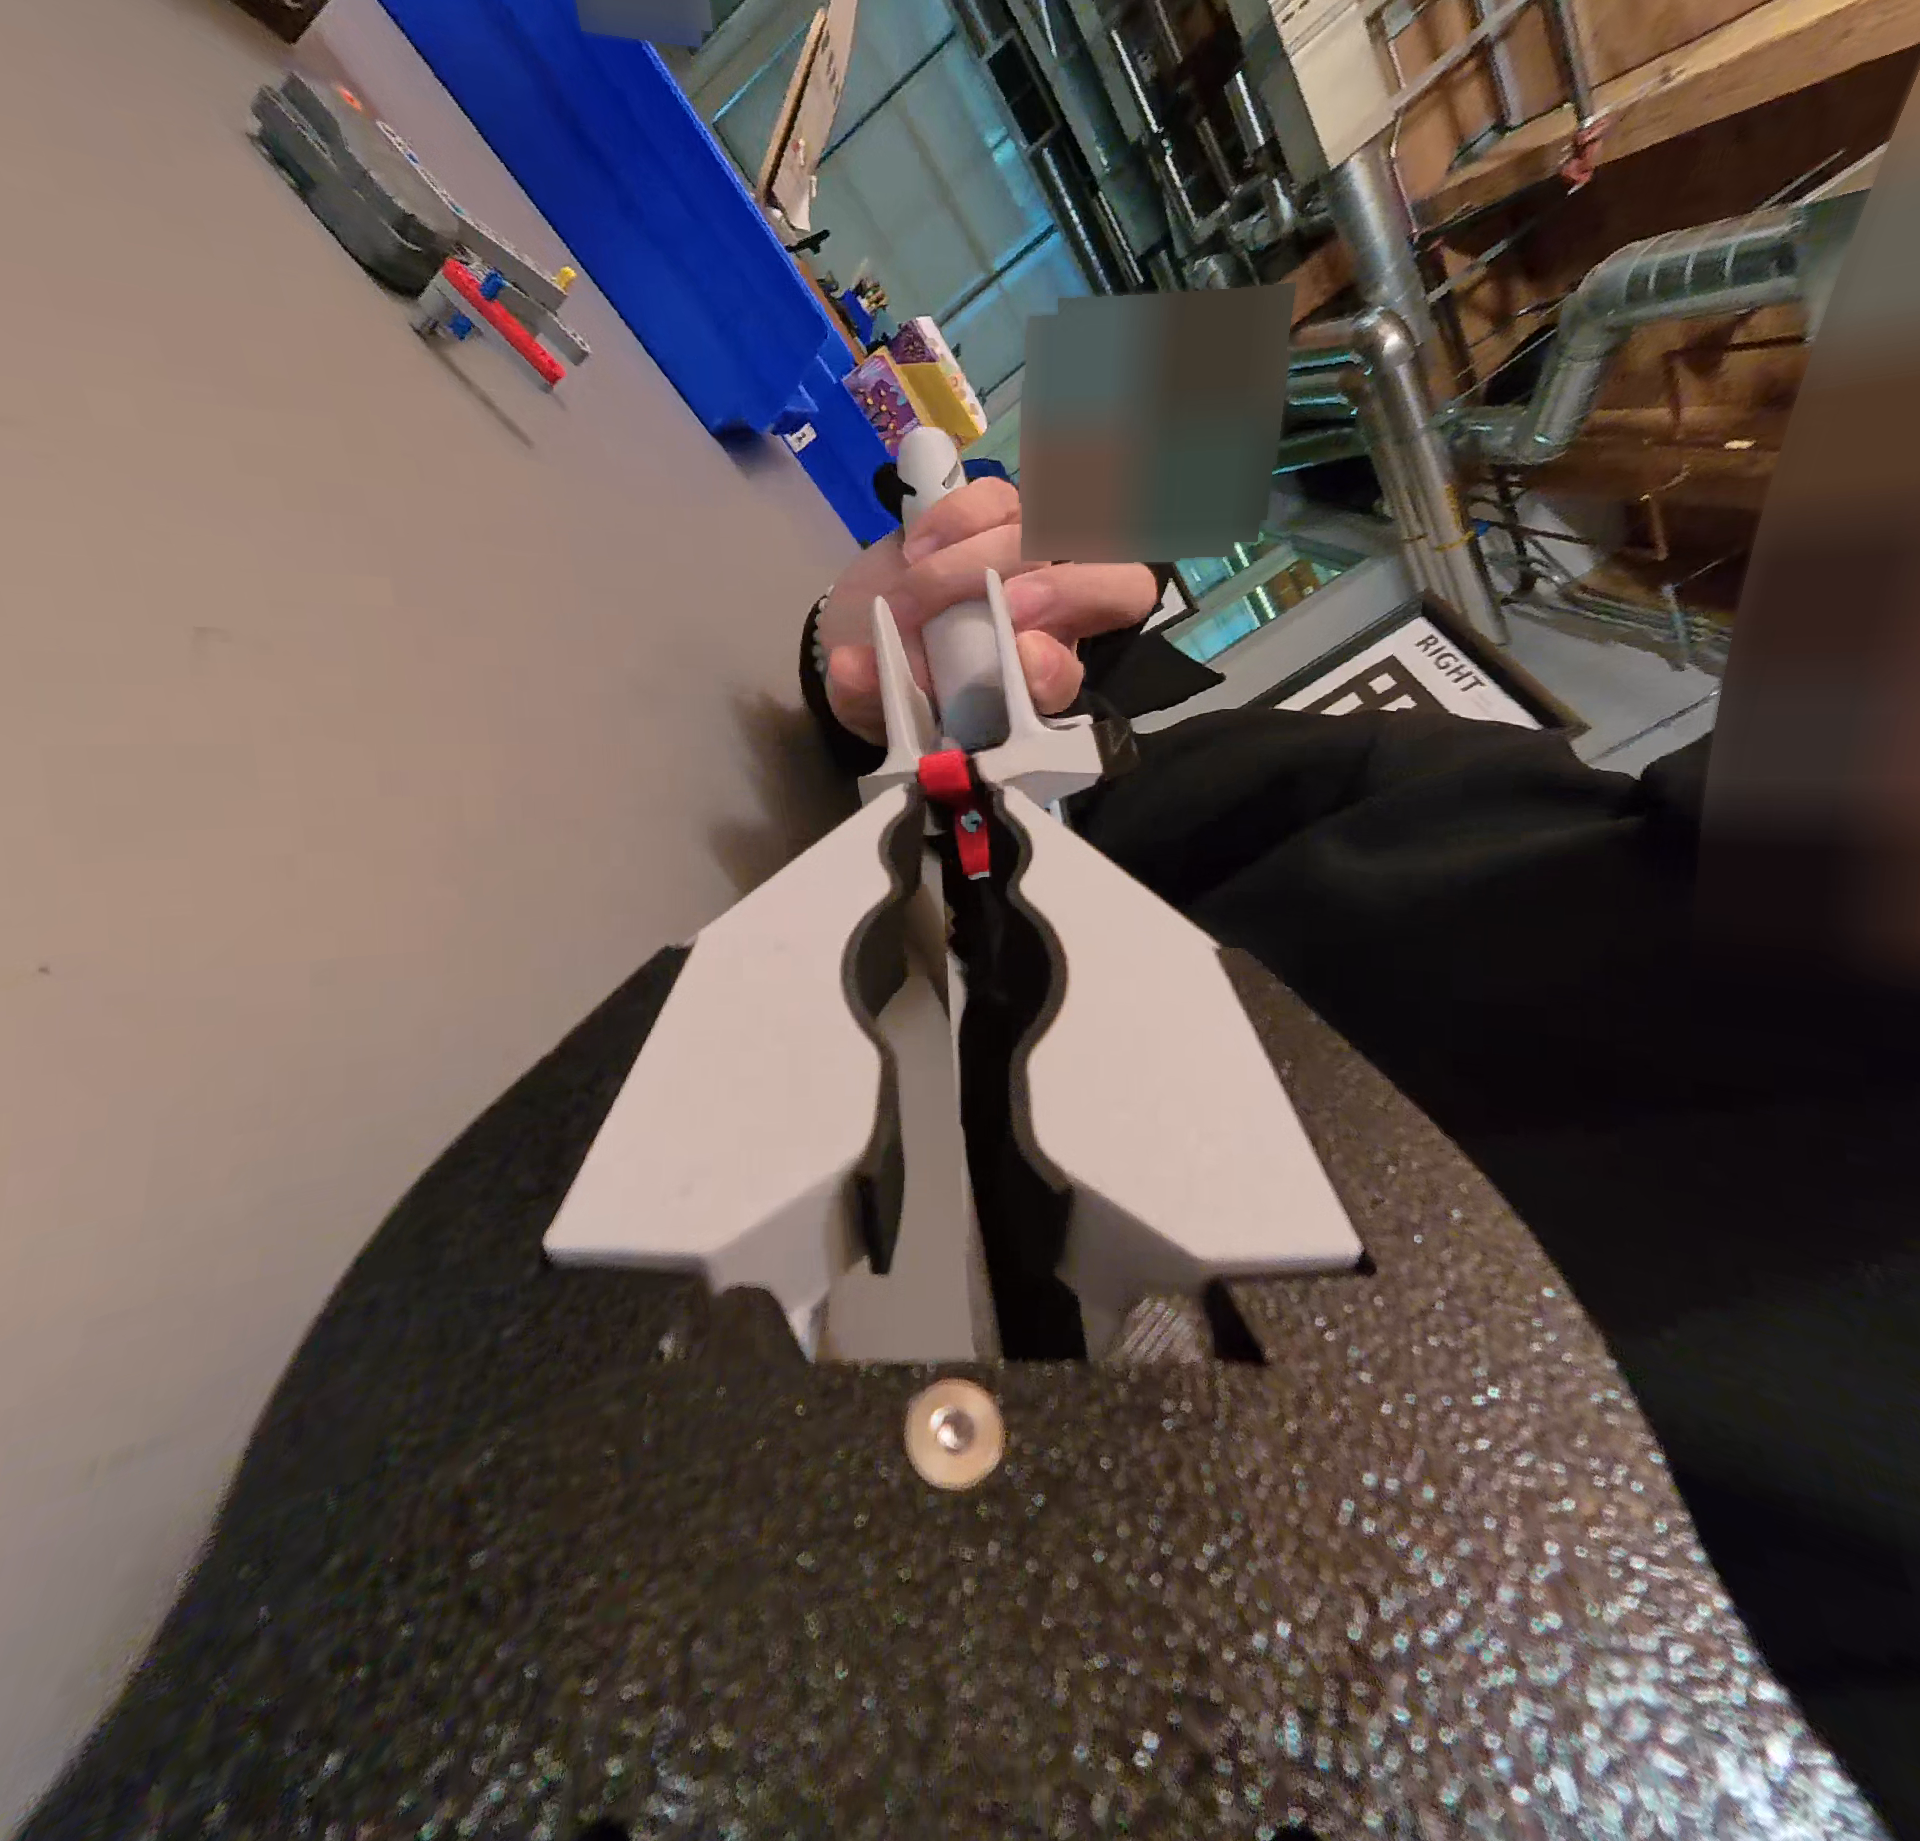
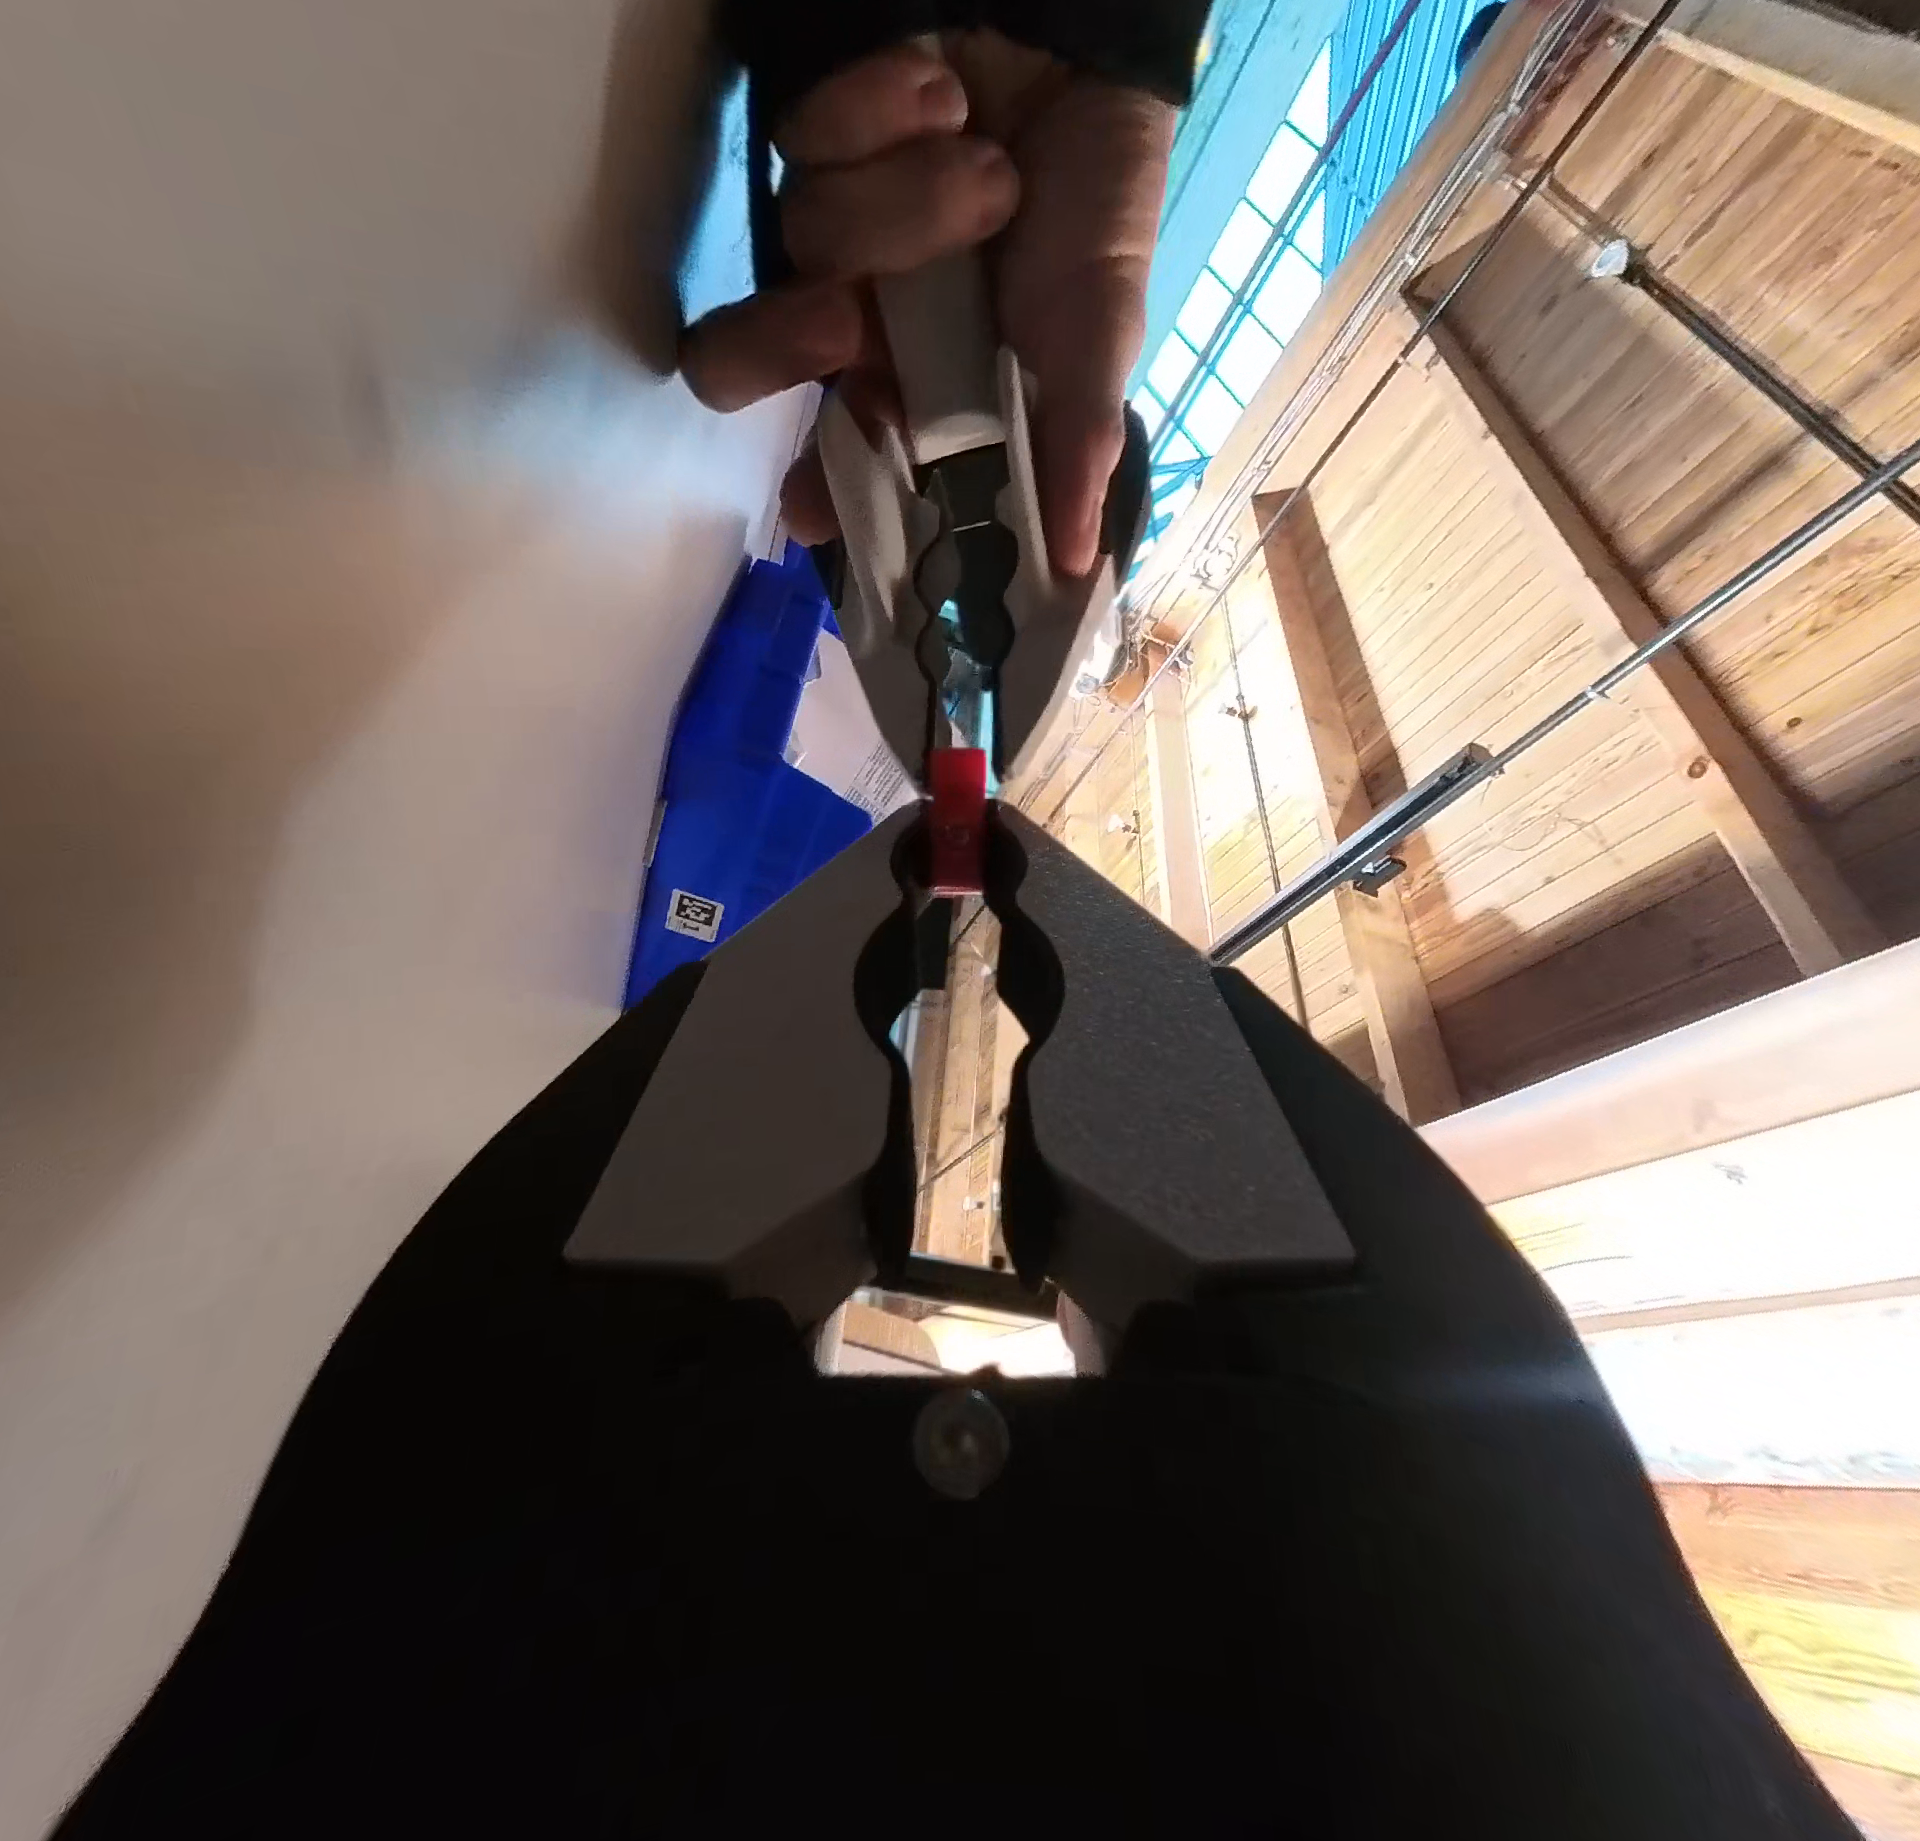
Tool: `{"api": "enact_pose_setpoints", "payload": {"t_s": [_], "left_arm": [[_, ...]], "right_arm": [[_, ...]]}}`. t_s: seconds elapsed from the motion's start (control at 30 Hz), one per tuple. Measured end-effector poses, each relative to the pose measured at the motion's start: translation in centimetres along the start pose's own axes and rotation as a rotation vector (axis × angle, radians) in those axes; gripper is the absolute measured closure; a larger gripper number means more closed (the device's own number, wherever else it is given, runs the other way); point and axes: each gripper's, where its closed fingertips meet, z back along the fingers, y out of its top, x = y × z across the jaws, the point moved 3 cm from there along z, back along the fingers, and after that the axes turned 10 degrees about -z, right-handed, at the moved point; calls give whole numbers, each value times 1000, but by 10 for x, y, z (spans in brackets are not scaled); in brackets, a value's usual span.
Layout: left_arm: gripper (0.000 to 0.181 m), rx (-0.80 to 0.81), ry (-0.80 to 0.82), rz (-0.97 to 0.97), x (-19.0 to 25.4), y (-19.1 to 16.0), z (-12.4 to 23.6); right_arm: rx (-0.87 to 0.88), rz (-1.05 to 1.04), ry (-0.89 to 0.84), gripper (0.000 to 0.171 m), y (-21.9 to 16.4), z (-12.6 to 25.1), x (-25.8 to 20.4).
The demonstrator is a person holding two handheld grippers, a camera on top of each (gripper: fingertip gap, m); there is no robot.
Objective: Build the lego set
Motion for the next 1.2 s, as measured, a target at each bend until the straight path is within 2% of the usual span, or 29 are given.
{"api": "enact_pose_setpoints", "payload": {"t_s": [0.2,0.27,0.33,0.5,0.63,0.7,0.77,0.83,0.9,1.0,1.03,1.1,1.17,1.2], "left_arm": [[175,9,-9,6,2,1,0],[166,-1,-19,14,3,-1,-1],[165,-6,-6,14,1,-1,-2],[176,-20,21,-11,-2,-4,-3],[176,-12,56,-64,-5,-1,-3],[177,6,79,-96,-7,3,-3],[177,21,108,-143,-8,7,0],[177,34,167,-205,-11,12,6],[177,29,243,-296,-13,17,10],[176,-15,318,-433,-13,19,7],[176,-34,336,-460,-14,18,4],[176,-71,348,-505,-14,16,-3],[176,-94,350,-539,-14,14,-9],[176,-102,346,-550,-13,13,-11]], "right_arm": [[17,14,-13,165,2,2,3],[27,22,-8,166,3,2,1],[36,36,-10,165,5,2,1],[42,42,10,166,6,1,-3],[26,1,22,166,2,-1,-4],[21,-74,43,159,-3,-2,-6],[8,-207,48,145,-12,-3,-3],[4,-475,125,134,-24,-1,-1],[50,-865,286,132,-31,2,0],[211,-1527,500,129,-33,8,11],[229,-1678,526,135,-38,7,14],[221,-1860,520,147,-48,5,12],[206,-1909,562,152,-47,3,4],[173,-1899,581,148,-45,2,-2]]}}
